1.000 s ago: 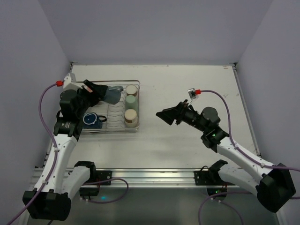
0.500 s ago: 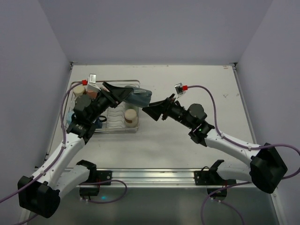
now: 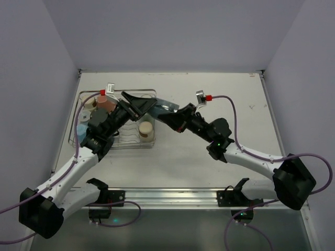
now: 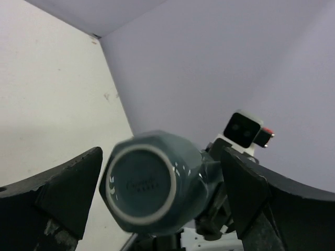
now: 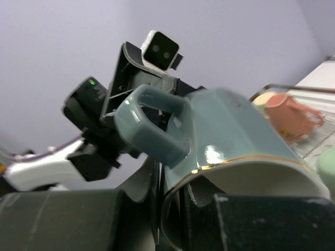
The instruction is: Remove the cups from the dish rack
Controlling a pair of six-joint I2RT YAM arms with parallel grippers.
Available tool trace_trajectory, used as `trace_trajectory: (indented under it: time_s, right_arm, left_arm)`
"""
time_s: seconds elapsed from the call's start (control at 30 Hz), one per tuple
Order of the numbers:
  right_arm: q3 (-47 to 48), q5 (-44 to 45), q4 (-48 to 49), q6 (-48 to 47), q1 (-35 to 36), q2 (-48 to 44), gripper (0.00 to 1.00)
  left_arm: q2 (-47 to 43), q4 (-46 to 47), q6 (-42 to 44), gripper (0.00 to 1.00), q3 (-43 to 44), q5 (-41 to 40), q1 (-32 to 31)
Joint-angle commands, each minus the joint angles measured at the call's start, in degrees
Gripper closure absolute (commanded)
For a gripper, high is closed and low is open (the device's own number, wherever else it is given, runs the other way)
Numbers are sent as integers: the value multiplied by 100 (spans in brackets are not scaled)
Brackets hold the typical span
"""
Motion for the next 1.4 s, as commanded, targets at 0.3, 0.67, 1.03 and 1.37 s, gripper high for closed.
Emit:
trace_trajectory:
  time_s: [0.3, 0.67, 1.03, 1.37]
  right_arm:
    - [60, 792, -1752, -1179, -122, -1333, 100]
    - [3644, 895, -7668, -3200, -1459, 1042, 100]
    - [7440, 2075, -10016, -4117, -1616, 4360, 100]
    - [8349, 1750, -10431, -4319, -1942, 5583, 100]
  left_arm:
    - [-518, -2275, 2627, 0, 990, -788, -107]
    - [-1344, -4554, 5037, 0, 948, -2740, -107]
    - [-1442, -4423, 5371, 0, 288, -3110, -107]
    - [-1451, -4432, 5380, 0, 244, -3224, -54]
